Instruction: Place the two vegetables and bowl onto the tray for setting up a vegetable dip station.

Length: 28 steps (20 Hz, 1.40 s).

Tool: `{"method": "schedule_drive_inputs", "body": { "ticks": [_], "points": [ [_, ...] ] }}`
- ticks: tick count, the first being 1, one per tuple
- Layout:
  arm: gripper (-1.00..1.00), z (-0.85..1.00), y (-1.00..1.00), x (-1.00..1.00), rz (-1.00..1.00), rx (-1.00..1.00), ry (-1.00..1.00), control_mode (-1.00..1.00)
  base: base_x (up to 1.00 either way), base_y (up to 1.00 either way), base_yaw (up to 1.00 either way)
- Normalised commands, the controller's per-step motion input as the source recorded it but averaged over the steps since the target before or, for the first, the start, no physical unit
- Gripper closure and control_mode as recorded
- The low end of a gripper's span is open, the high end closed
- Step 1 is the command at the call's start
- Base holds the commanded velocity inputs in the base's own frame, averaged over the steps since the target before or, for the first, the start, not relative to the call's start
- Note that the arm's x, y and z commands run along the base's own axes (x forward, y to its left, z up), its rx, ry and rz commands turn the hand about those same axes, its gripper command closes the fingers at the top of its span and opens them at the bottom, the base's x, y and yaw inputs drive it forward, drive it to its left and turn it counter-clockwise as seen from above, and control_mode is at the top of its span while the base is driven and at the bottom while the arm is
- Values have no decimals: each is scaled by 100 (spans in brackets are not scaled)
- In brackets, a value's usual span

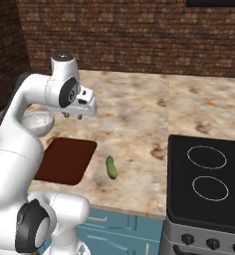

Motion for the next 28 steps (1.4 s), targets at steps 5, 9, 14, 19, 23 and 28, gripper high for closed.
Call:
{"method": "schedule_drive_inputs", "body": {
  "ticks": [5, 9, 14, 19, 23, 28],
  "points": [
    [-100, 0, -30, 0, 2, 0, 2, -100, 0, 0, 0],
    [-100, -5, -62, 0, 9, 0, 4, -100, 0, 0, 0],
    [-100, -13, -54, 0, 9, -1, 2, -100, 0, 0, 0],
    [-100, -31, -22, 0, 5, -6, 4, -100, 0, 0, 0],
    [-100, -46, 0, 8, 3, -11, 2, -100, 0, 0, 0],
    [-100, -42, 0, 3, 3, -9, 0, -100, 0, 0, 0]
  ]
}}
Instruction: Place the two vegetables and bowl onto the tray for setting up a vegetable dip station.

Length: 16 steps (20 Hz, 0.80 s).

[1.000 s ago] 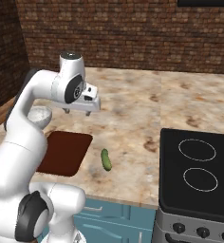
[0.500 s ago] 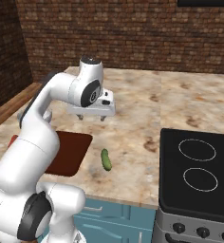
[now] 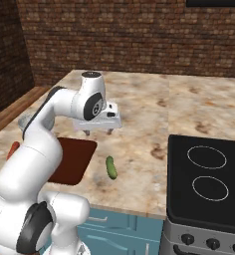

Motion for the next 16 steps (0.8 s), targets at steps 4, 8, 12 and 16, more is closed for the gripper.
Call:
{"method": "schedule_drive_inputs", "body": {
  "ticks": [4, 8, 12, 16],
  "points": [
    [-100, -48, -4, 6, 2, -2, 0, -100, 0, 0, 0],
    [-100, -48, -6, 7, 2, 0, 0, -100, 0, 0, 0],
    [-100, -39, -10, 14, 4, 0, 0, -100, 0, 0, 0],
    [-100, -37, -11, 18, 4, 0, 0, -100, 0, 0, 0]
  ]
}}
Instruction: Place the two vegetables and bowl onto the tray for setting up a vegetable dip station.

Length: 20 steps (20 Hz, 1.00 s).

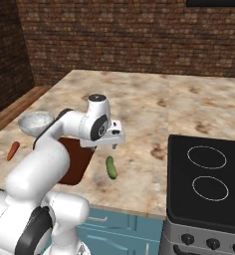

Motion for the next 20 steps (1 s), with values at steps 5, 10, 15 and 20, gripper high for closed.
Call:
{"method": "schedule_drive_inputs", "body": {
  "ticks": [5, 10, 15, 20],
  "points": [
    [-100, -34, -4, 20, 3, 0, 0, -100, 0, 0, 0],
    [-100, -36, 0, 14, 2, 0, 0, -100, 0, 0, 0],
    [-100, -36, 0, 9, 1, 0, 0, -100, 0, 0, 0],
    [-100, -35, 0, 14, 0, 0, 0, -100, 0, 0, 0]
  ]
}}
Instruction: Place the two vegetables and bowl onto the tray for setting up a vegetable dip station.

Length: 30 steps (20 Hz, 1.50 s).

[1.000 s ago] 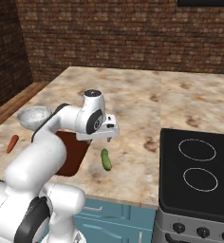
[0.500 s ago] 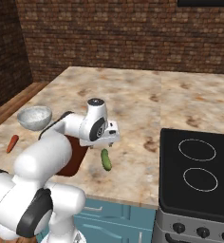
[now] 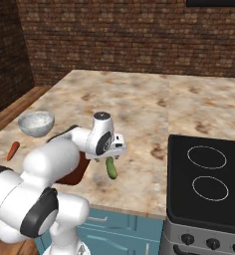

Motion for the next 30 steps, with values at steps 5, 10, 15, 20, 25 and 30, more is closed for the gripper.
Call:
{"method": "schedule_drive_inputs", "body": {
  "ticks": [5, 10, 15, 20, 25, 30],
  "points": [
    [-100, -32, -1, 14, 0, 0, 0, -100, 0, 0, 0],
    [-100, -29, -9, 15, 0, 0, 0, -100, 0, 0, 0],
    [-100, -30, -13, 7, 0, 0, 0, -100, 0, 0, 0],
    [-100, -35, 0, 2, 0, 0, 1, -100, 0, 0, 0],
    [-100, -14, 0, 0, 0, 0, 0, -100, 0, 0, 0],
    [100, 0, 0, 0, 0, 0, 0, -100, 0, 0, 0]
  ]
}}
